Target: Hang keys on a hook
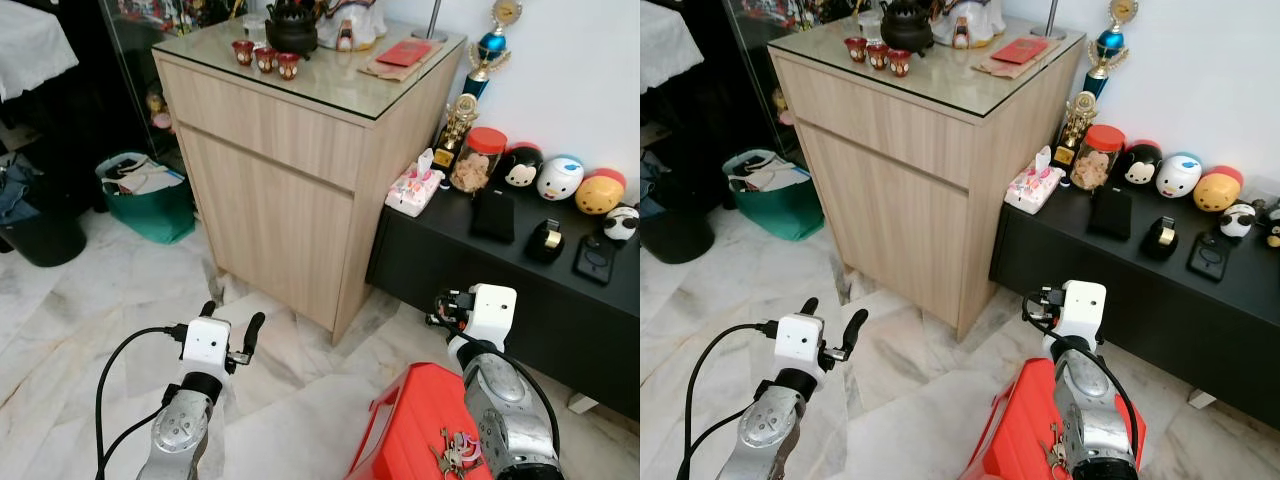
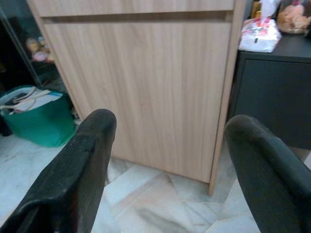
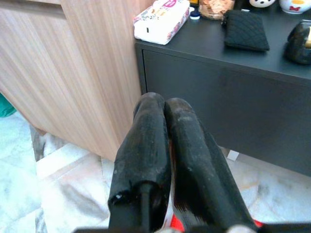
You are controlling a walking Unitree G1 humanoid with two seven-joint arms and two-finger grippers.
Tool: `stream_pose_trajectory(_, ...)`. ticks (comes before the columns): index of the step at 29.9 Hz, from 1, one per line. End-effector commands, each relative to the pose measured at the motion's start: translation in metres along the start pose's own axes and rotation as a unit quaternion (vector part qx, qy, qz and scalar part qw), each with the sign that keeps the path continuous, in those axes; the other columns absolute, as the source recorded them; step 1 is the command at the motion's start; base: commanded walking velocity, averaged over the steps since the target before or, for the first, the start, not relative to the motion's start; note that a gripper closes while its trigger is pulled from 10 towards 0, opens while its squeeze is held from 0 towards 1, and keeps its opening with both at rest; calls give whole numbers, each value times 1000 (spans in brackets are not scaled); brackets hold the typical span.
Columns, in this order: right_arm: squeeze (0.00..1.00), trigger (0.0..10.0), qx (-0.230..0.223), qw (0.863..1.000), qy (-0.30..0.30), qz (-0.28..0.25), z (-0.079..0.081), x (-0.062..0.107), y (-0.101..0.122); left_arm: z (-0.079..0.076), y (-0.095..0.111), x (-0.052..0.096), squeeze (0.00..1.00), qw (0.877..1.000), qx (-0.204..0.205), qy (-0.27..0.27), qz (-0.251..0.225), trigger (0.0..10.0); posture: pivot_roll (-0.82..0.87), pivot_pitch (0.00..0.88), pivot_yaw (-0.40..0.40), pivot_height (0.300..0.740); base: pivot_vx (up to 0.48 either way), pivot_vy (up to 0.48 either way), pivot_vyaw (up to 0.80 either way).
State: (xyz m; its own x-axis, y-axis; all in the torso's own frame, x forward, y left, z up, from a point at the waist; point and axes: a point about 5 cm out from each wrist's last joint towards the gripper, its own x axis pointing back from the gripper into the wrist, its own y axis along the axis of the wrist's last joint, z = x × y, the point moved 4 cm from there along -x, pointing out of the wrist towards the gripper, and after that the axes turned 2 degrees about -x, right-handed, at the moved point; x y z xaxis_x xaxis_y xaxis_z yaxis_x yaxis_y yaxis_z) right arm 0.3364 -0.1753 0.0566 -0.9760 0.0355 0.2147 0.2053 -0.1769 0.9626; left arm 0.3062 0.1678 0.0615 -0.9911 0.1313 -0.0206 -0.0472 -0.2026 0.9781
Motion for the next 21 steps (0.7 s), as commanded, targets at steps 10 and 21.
stream_pose_trajectory(10, 0, 10000, -16, 1000, -13, -7, 1, -3, 5, -3, 7, -7, 0, 1000, -5, -13, -10, 10000, -18, 0, -48, 740, -98, 0, 0)
stream_pose_trajectory(21, 0, 10000, -19, 999, -24, -13, 2, -9, 12, -6, 14, -12, 0, 1000, -5, -20, -20, 10000, -8, 0, -52, 740, -259, 0, 0)
